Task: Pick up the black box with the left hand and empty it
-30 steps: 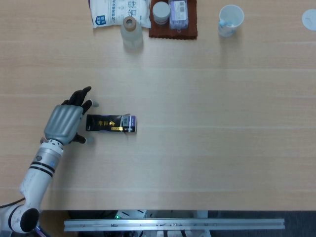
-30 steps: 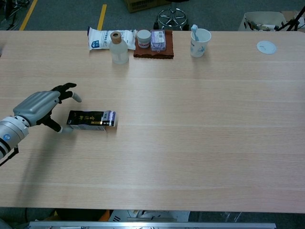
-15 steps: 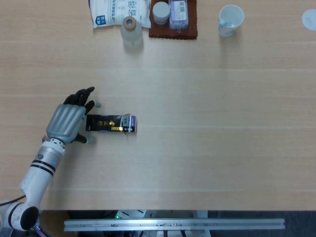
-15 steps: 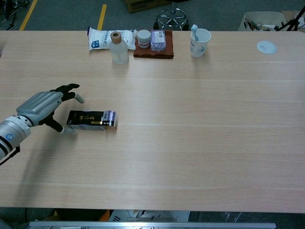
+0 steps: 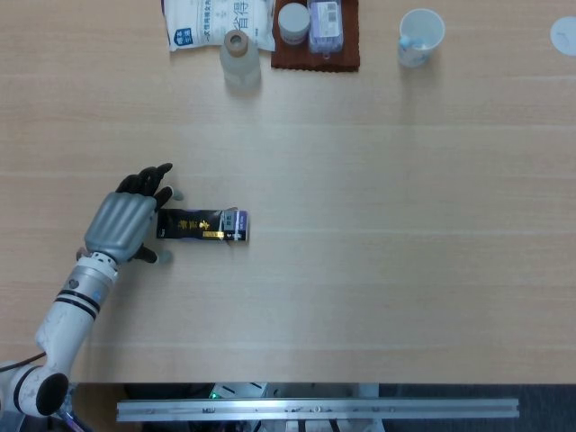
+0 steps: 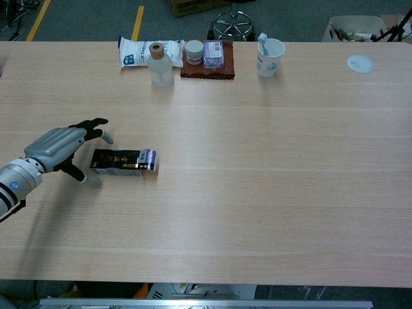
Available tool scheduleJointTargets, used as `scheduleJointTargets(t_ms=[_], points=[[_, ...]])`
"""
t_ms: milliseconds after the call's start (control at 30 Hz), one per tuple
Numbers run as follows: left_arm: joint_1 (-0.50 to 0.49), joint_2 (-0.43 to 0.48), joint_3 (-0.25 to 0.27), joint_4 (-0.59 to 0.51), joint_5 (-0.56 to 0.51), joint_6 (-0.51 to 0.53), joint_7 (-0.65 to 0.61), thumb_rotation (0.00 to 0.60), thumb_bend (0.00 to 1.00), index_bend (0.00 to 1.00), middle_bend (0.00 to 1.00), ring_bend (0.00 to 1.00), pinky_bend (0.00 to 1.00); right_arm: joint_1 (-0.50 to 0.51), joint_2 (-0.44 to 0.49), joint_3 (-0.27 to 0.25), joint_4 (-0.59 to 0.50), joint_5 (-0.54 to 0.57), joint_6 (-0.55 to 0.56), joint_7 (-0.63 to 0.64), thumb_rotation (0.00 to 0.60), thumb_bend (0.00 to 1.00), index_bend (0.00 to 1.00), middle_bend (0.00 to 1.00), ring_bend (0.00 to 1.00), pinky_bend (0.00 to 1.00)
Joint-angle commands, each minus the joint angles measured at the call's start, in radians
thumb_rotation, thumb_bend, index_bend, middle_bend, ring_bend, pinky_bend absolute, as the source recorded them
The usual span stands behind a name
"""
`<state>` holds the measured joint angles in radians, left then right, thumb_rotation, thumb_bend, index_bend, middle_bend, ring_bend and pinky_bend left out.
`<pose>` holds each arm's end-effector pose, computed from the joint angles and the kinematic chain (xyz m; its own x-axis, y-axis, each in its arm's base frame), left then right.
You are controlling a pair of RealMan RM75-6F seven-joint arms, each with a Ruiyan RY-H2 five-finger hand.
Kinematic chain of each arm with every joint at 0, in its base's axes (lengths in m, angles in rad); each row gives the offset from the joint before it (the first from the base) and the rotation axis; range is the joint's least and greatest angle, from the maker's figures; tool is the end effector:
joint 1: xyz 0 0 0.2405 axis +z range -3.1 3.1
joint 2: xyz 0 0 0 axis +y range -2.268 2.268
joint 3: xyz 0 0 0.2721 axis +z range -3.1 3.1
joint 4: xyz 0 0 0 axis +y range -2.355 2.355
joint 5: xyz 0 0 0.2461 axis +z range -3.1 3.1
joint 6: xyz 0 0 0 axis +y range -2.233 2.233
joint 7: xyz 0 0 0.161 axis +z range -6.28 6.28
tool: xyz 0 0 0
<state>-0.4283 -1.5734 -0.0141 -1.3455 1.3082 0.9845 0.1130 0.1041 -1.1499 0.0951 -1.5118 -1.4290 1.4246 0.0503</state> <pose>-0.2901 0.2798 -0.0776 0.3641 0.4369 0.8225 0.9307 -0.2028 -0.3043 -0.3651 -0.2215 0.1377 0.3995 -0.0007 0.9167 -0.9154 0.0537 0.3990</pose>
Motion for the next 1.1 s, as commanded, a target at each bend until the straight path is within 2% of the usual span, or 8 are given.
scheduleJointTargets(t_ms=[33,267,633,800,1100], points=[[0.0,0.0,0.0,0.001,-0.001,-0.001,0.0,0.6,0.22,0.26,0.0,0.0,0.11,0.0,0.0,0.0,0.0,0.001,-0.001,0.0,0.6,0.05,0.11,0.12,0.05,0.31],[-0.003,-0.002,0.003,0.006,-0.007,-0.008,0.006,0.6,0.33,0.26,0.0,0.0,0.11,-0.001,-0.001,0.0,0.003,0.002,-0.001,0.004,0.6,0.05,0.11,0.12,0.05,0.31],[-0.004,-0.003,0.004,0.007,-0.01,-0.011,0.006,0.6,0.33,0.28,0.0,0.0,0.11,-0.001,-0.003,0.0,0.007,0.002,-0.003,0.009,0.6,0.05,0.11,0.12,0.05,0.31],[-0.004,-0.004,0.004,0.006,-0.006,-0.006,0.007,0.6,0.33,0.36,0.0,0.0,0.11,0.0,-0.003,0.0,0.006,0.002,-0.004,0.008,0.6,0.05,0.11,0.12,0.05,0.31],[0.0,-0.007,0.005,0.01,0.001,0.009,0.006,0.6,0.33,0.42,0.0,0.0,0.11,0.0,-0.004,0.001,0.007,0.005,-0.006,0.009,0.6,0.05,0.11,0.12,0.05,0.31]])
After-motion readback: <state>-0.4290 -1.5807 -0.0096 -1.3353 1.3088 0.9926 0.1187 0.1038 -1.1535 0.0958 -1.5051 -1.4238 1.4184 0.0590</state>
